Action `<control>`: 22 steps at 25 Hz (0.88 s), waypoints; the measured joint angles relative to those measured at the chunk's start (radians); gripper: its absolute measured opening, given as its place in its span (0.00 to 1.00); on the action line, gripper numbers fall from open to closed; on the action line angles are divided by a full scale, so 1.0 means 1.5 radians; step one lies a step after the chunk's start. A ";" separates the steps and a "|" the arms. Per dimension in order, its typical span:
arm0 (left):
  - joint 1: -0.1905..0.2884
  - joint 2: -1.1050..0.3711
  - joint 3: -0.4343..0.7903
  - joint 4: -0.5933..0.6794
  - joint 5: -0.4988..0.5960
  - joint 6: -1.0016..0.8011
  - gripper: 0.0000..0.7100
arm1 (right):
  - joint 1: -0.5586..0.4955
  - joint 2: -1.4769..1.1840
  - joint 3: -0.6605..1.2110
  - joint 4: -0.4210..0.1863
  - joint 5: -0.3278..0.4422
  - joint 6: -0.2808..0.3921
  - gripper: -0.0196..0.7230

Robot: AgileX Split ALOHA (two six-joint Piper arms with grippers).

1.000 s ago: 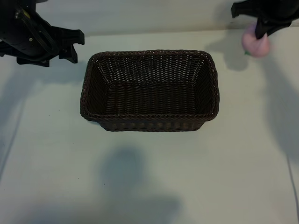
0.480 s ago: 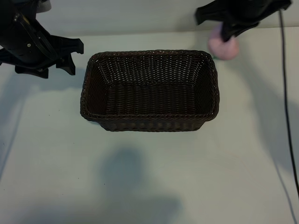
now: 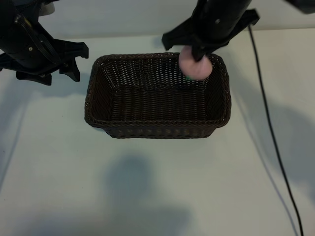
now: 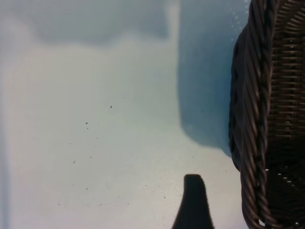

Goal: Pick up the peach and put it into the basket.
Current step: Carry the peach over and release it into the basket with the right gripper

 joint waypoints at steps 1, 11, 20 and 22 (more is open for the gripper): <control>0.000 0.000 0.000 0.000 0.000 0.000 0.75 | 0.001 0.012 0.000 0.002 -0.002 0.000 0.08; 0.000 0.000 0.000 0.001 0.000 0.000 0.75 | 0.045 0.113 0.000 0.009 -0.047 -0.012 0.08; 0.000 0.000 0.000 0.001 0.000 0.000 0.75 | 0.065 0.167 0.000 0.009 -0.069 -0.019 0.09; 0.000 0.000 0.000 0.001 0.000 -0.001 0.75 | 0.065 0.167 0.000 0.006 -0.069 -0.019 0.13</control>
